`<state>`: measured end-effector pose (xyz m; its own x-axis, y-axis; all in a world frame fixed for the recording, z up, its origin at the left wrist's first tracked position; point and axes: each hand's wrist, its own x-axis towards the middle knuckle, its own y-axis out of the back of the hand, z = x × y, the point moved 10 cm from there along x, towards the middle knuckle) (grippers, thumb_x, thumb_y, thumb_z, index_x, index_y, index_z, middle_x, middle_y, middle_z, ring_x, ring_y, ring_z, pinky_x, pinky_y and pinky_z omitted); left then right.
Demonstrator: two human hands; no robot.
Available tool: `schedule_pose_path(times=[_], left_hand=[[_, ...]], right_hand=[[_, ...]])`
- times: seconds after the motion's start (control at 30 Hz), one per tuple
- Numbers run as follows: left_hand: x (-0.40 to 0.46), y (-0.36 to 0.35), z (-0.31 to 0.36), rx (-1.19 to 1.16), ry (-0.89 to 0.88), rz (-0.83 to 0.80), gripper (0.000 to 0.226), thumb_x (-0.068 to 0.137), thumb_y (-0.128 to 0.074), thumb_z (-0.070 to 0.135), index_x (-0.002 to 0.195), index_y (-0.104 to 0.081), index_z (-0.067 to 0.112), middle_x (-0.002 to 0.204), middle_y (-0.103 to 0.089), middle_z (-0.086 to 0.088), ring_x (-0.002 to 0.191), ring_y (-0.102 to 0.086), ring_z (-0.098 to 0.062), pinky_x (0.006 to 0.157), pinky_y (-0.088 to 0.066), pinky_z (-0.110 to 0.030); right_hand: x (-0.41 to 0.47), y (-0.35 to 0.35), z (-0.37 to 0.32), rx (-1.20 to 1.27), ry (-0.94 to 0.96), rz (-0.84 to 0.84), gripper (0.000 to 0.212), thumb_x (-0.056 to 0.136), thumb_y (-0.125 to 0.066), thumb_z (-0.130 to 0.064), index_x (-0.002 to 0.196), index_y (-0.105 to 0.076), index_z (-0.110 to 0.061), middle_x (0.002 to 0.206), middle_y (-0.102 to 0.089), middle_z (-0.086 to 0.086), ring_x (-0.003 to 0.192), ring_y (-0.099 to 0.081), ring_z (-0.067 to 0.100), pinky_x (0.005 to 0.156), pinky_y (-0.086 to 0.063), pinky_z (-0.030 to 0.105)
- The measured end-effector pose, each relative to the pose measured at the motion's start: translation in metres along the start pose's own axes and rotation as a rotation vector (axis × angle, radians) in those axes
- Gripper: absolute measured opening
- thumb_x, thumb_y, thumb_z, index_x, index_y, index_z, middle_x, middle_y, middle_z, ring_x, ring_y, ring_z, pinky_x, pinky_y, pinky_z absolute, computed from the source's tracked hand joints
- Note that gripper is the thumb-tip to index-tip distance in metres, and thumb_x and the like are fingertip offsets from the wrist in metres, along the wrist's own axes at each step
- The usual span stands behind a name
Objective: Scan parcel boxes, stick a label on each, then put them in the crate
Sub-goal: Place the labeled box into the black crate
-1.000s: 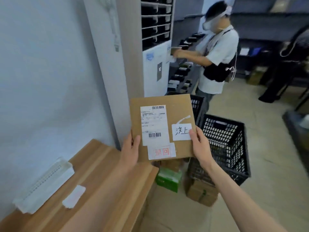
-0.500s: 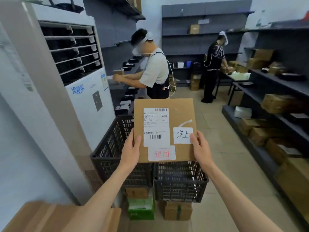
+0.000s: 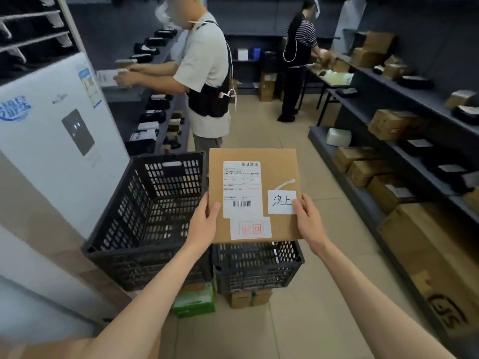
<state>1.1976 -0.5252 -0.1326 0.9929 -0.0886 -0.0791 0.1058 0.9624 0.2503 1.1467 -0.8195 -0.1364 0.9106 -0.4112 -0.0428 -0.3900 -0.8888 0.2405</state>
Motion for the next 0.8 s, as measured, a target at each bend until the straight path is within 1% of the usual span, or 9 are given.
schedule_pose_path(times=[0.07,0.17,0.2,0.3,0.4,0.53,0.6,0.67,0.8], left_hand=[[0.012,-0.015,-0.016,0.021,0.046,-0.022,0.052,0.109,-0.039,0.038,0.159,-0.028,0.031,0.15,-0.049,0.009,0.131,-0.051,-0.015,0.106,-0.046,-0.035],[0.03,-0.039,-0.038,0.056,0.089,-0.052,0.048,0.11,-0.039,0.035,0.157,-0.034,0.03,0.144,-0.052,0.008,0.118,-0.055,-0.01,0.086,-0.047,-0.02],[0.037,-0.046,-0.045,0.09,0.103,-0.05,0.047,0.11,-0.039,0.035,0.156,-0.036,0.029,0.143,-0.052,0.005,0.115,-0.056,-0.009,0.085,-0.047,-0.019],[0.056,-0.066,-0.072,0.188,0.165,-0.034,0.046,0.109,-0.039,0.038,0.154,-0.039,0.029,0.137,-0.049,-0.004,0.107,-0.057,-0.01,0.092,-0.047,-0.029],[0.068,-0.084,-0.095,0.227,0.23,-0.019,0.048,0.108,-0.041,0.039,0.154,-0.039,0.029,0.138,-0.048,-0.003,0.111,-0.054,-0.011,0.098,-0.047,-0.032],[0.08,-0.103,-0.128,0.268,0.319,-0.007,0.05,0.108,-0.044,0.038,0.156,-0.035,0.028,0.142,-0.046,-0.002,0.115,-0.049,-0.013,0.105,-0.045,-0.04],[0.083,-0.11,-0.144,0.266,0.345,-0.008,0.052,0.107,-0.045,0.038,0.157,-0.032,0.031,0.145,-0.046,-0.001,0.121,-0.051,-0.014,0.108,-0.046,-0.046],[0.085,-0.119,-0.157,0.251,0.375,-0.015,0.056,0.106,-0.047,0.037,0.158,-0.026,0.035,0.148,-0.047,0.003,0.129,-0.05,-0.015,0.11,-0.045,-0.05],[0.089,-0.128,-0.184,0.247,0.446,-0.026,0.056,0.108,-0.046,0.027,0.159,-0.024,0.031,0.149,-0.049,0.007,0.135,-0.048,-0.016,0.113,-0.041,-0.045]], right_hand=[[0.012,0.003,0.018,-0.024,-0.031,0.014,0.032,0.107,-0.047,-0.025,0.136,-0.055,-0.014,0.123,-0.066,-0.004,0.1,-0.061,0.0,0.076,-0.045,0.008],[0.032,0.008,0.049,-0.065,-0.072,0.028,0.027,0.107,-0.048,-0.022,0.13,-0.06,-0.013,0.113,-0.068,-0.005,0.092,-0.06,-0.005,0.068,-0.044,0.005],[0.038,0.009,0.061,-0.067,-0.093,0.019,0.027,0.107,-0.048,-0.024,0.13,-0.06,-0.015,0.113,-0.068,-0.005,0.093,-0.06,-0.005,0.068,-0.045,0.006],[0.06,0.007,0.097,-0.062,-0.163,-0.033,0.026,0.107,-0.047,-0.029,0.131,-0.057,-0.025,0.116,-0.067,-0.008,0.097,-0.06,-0.004,0.067,-0.047,0.01],[0.083,0.006,0.126,-0.079,-0.212,-0.069,0.019,0.107,-0.048,-0.028,0.124,-0.056,-0.032,0.111,-0.066,-0.015,0.094,-0.059,-0.004,0.067,-0.046,0.009],[0.107,0.004,0.164,-0.108,-0.292,-0.11,0.022,0.106,-0.05,-0.027,0.126,-0.057,-0.031,0.106,-0.064,-0.019,0.09,-0.058,-0.005,0.063,-0.043,0.005],[0.114,0.002,0.181,-0.129,-0.316,-0.131,0.026,0.106,-0.051,-0.025,0.132,-0.054,-0.031,0.108,-0.063,-0.016,0.089,-0.056,-0.006,0.064,-0.042,0.004],[0.12,-0.002,0.2,-0.154,-0.347,-0.158,0.032,0.106,-0.05,-0.025,0.137,-0.053,-0.026,0.115,-0.063,-0.01,0.093,-0.059,0.002,0.066,-0.042,0.008],[0.126,-0.012,0.23,-0.227,-0.384,-0.19,0.032,0.106,-0.048,-0.025,0.138,-0.053,-0.021,0.12,-0.063,-0.006,0.097,-0.059,0.006,0.069,-0.041,0.011]])
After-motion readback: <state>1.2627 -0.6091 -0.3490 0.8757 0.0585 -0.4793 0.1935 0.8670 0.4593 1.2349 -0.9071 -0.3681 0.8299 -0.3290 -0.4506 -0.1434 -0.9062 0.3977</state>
